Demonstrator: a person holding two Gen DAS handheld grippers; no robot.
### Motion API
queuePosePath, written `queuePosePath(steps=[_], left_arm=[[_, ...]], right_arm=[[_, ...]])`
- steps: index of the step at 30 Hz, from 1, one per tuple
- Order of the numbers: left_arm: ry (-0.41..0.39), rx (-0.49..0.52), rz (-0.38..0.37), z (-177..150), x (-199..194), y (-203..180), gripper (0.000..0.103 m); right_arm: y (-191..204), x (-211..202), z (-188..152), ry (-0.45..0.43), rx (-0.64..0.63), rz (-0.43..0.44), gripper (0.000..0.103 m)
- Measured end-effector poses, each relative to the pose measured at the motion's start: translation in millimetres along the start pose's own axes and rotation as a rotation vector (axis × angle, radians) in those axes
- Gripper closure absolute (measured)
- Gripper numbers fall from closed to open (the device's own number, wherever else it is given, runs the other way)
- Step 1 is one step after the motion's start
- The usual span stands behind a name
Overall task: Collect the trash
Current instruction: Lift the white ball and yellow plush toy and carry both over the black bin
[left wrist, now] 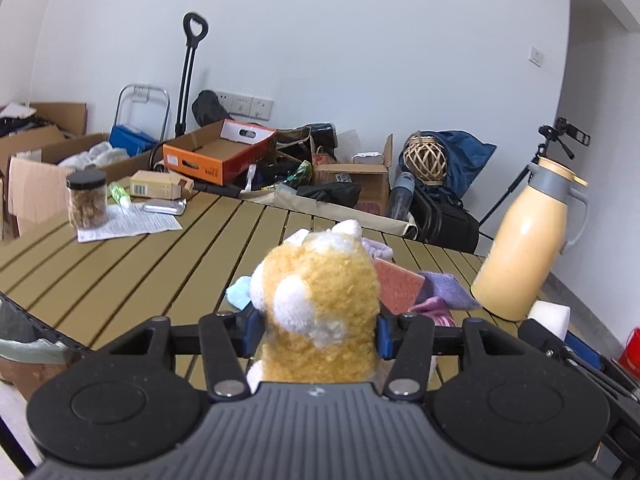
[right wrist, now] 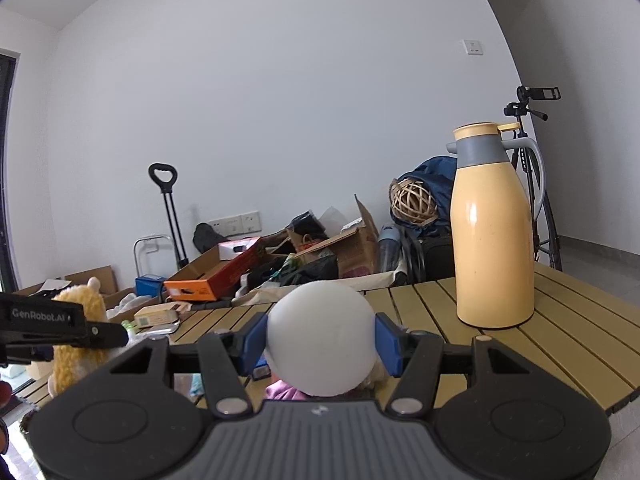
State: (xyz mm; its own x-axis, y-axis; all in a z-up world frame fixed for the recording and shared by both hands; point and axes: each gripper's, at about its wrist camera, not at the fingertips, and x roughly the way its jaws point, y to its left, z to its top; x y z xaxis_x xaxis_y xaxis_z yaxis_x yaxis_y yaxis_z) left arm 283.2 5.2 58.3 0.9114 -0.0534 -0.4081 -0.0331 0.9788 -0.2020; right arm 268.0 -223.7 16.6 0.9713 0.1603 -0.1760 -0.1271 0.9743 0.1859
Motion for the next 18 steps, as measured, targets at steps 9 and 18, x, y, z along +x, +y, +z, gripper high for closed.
queuePosePath(steps=[9,18], left_arm=[[-0.001,0.07,0.0,-23,-53,-9,0.05],[0.033,0.14,0.011,-56,-89,-12,0.05]], right_arm=[[14,-48,-12,0.063,-0.024,0.025,0.047],[21,-85,-35,0.153,-0.055,0.035,0.047]])
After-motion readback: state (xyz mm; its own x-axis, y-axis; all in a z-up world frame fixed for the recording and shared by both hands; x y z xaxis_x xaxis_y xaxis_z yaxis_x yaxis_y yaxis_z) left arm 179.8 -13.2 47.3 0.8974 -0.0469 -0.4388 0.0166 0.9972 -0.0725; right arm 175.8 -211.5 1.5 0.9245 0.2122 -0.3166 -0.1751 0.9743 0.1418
